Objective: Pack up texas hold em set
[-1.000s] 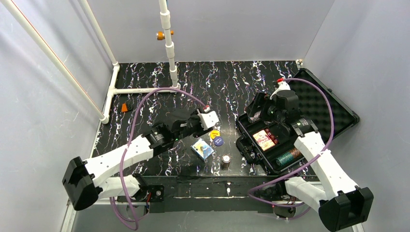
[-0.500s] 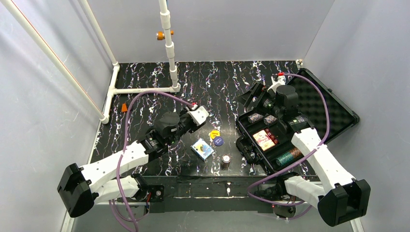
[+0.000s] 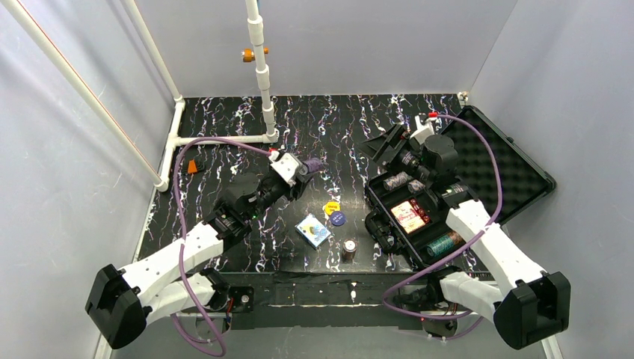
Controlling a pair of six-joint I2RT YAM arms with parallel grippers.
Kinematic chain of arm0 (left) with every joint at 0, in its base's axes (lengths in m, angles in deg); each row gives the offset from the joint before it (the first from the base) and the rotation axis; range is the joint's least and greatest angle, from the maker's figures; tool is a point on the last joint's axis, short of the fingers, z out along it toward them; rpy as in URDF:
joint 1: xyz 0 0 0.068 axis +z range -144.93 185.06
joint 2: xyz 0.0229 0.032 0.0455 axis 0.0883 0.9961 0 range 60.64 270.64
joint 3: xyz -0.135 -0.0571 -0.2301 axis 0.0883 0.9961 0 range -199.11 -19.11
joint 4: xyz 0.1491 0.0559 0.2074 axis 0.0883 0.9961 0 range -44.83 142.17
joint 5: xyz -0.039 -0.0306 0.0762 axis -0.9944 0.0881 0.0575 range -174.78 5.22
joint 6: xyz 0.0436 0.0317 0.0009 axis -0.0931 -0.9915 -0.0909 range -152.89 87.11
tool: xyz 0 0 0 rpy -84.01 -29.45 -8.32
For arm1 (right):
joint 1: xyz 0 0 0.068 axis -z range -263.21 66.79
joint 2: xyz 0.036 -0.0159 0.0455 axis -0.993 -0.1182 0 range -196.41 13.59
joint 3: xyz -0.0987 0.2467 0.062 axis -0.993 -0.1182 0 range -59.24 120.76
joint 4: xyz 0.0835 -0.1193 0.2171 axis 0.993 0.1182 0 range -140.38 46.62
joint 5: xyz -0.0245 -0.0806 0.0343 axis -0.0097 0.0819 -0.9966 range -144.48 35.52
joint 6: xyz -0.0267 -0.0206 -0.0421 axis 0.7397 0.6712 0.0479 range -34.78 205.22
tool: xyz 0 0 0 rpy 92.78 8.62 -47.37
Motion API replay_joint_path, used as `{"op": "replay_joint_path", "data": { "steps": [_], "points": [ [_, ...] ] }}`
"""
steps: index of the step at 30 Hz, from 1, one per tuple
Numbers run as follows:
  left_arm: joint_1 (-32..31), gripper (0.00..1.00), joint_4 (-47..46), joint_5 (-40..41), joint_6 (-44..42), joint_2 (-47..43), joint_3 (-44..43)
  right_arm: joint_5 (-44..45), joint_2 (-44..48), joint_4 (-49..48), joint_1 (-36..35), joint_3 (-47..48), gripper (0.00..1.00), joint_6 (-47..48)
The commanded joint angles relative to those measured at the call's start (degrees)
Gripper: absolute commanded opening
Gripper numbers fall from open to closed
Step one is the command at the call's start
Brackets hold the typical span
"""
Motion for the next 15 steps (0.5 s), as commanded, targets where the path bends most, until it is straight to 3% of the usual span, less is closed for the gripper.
{"op": "replay_joint_path", "data": {
  "steps": [1, 6, 9, 10, 12, 15],
  "points": [
    [1.96, 0.0, -9.43, -7.44, 5.95, -2.66, -0.31, -0.83, -0.81, -9.1, -2.3, -0.29, 0.99, -2.74],
    [3.71, 0.0, -10.52, -11.11, 9.78, -1.97, -0.58, -0.76, -1.79, -13.5, -5.67, -0.41, 0.98, -0.18],
    [4.82, 0.0, -11.83, -21.45, 16.13, -1.57, -1.11, -5.94, -2.55, -16.43, -5.82, -0.39, 0.98, 5.44],
    [5.36, 0.0, -11.84, -26.62, 18.77, -0.25, -2.07, -7.76, -2.14, -13.46, -5.81, 1.3, 0.99, 11.78],
    [5.43, 0.0, -8.64, -27.69, 20.7, 2.09, -4.49, -7.85, -0.58, 1.5, -5.82, 6.46, 0.98, 29.11],
    [5.64, 0.0, -7.04, -35.51, 23.44, 5.37, -7.21, -16.37, -0.88, 0.95, -5.9, 4.7, 0.94, 36.84]
  ]
}}
